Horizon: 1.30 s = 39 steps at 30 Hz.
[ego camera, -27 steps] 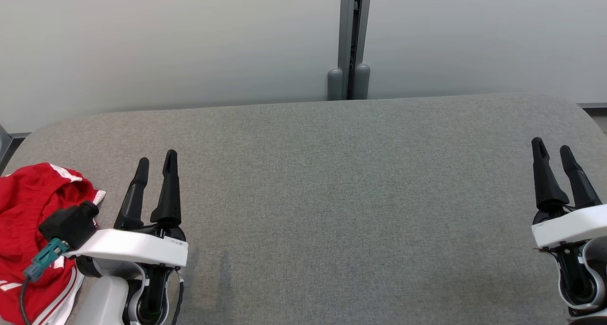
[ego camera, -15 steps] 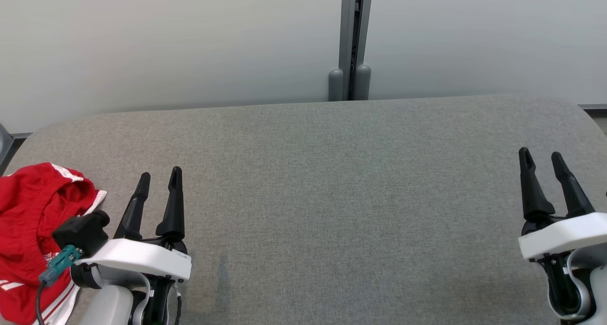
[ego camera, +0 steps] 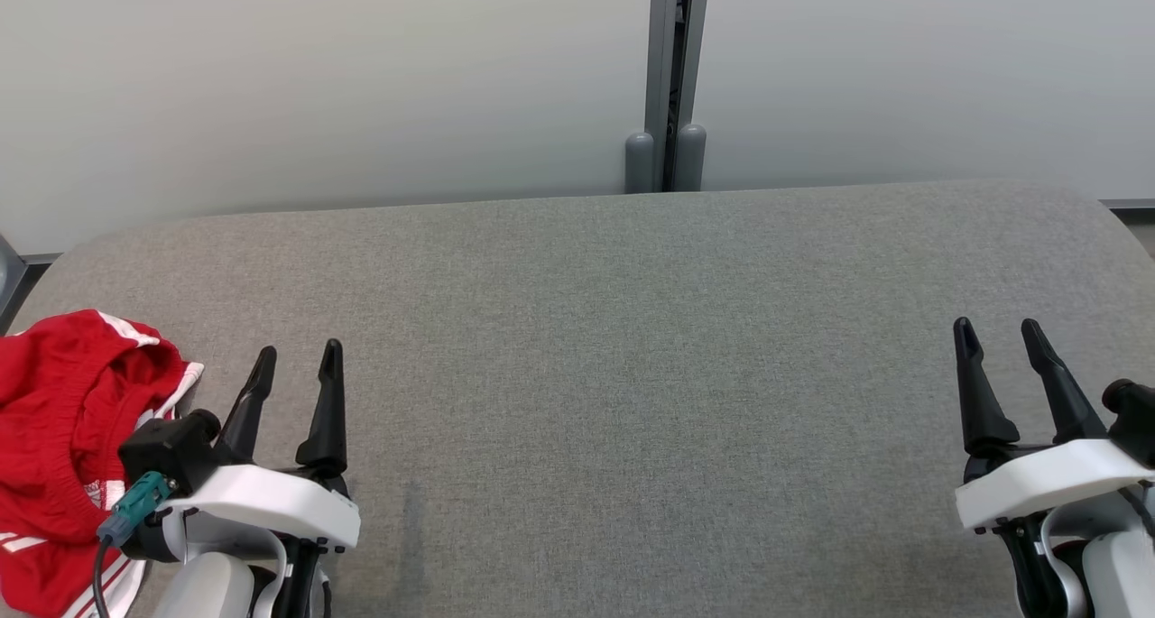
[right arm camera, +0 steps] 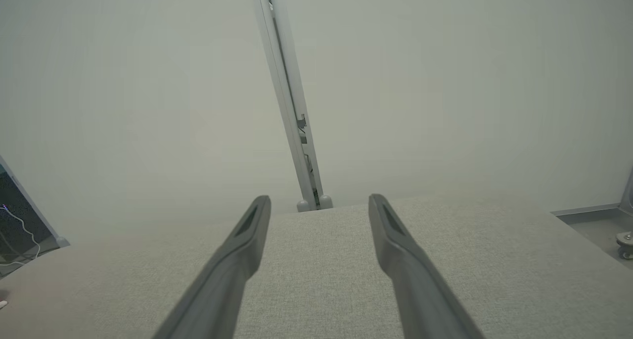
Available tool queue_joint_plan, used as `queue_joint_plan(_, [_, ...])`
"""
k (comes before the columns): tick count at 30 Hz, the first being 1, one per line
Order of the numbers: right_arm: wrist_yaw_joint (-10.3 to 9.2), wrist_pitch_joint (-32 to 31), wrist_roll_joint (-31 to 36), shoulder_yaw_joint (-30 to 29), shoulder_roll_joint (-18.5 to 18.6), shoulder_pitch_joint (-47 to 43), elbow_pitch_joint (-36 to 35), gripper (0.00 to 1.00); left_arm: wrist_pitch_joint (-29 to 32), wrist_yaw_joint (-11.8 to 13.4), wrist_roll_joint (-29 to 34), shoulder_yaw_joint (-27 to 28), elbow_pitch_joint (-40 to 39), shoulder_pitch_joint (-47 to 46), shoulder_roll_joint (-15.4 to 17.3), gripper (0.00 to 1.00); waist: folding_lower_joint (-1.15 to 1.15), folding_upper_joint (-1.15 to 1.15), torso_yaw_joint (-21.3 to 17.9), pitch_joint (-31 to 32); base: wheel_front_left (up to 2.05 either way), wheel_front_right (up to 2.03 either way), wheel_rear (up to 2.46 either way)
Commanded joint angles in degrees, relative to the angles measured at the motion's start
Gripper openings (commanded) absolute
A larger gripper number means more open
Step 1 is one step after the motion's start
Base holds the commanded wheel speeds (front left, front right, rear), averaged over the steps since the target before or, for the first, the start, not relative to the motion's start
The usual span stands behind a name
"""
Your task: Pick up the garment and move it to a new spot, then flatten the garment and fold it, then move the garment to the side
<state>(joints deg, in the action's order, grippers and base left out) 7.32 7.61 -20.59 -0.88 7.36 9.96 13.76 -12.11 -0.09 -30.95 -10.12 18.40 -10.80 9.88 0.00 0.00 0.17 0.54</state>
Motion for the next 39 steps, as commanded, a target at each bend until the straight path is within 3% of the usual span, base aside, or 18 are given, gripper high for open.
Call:
queue_joint_plan(1, [0.24,0.67,1.17,0.33,0.26,-0.13,-0.33,1.00,-0.29,0.31,1.13,0.29,-0.17,0.22,0.39,1.00,0.00,0.00,0.00,0.00,0.00,0.00,0.00])
queue_joint_plan(19, [0.26,4.42,9.19,0.39,-1.25,-1.71,2.46,1.00,-1.20,0.98,8.02,-0.52,2.69,0.69,1.34,1.00,0.00,0.00,0.39,-0.10,0.00,0.00,0.00])
queue_joint_plan(39, [0.22,6.83,12.48,1.30,-2.17,-1.45,5.91,1.00,-0.73,1.60,12.56,-0.84,5.01,1.11,1.47,1.00,0.00,0.00,-0.04,0.37,0.00,0.00,0.00])
